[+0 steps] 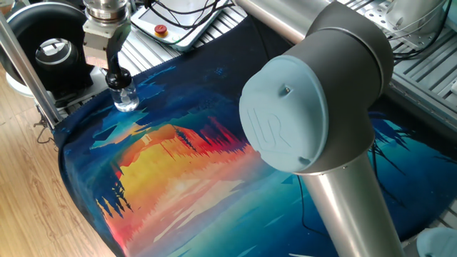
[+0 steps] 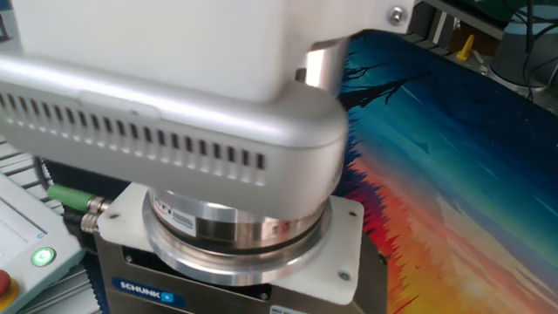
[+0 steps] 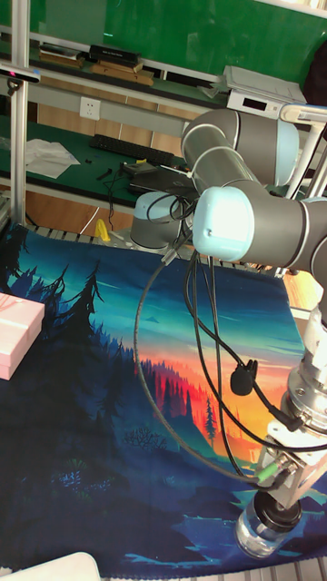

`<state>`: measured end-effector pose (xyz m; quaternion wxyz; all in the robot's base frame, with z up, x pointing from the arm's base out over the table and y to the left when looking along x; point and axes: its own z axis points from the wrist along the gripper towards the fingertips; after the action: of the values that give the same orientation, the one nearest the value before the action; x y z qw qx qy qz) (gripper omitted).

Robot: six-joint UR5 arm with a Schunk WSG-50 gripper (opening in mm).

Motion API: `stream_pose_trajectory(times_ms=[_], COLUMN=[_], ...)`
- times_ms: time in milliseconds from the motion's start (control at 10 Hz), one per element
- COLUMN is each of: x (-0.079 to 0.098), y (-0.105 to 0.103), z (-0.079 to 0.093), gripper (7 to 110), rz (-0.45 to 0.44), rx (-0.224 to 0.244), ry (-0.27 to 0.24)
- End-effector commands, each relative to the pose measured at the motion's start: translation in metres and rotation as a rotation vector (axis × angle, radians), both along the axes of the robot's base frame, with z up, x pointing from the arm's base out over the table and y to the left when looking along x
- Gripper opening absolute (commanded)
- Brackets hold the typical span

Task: Unscrew the lid from the jar

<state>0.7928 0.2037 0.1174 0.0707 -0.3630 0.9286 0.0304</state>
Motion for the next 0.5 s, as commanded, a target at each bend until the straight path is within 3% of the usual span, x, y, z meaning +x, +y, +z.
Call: stream_pose_trajectory(times_ms=[0,400], x=[-0.0026,-0.0041], y=[0.0012,0.0019], z=[0.0015,0.0039], gripper=[22,22], rz=[0.119,0.246], rx=[-0.009,-0.025], ry=[0.007,0.004])
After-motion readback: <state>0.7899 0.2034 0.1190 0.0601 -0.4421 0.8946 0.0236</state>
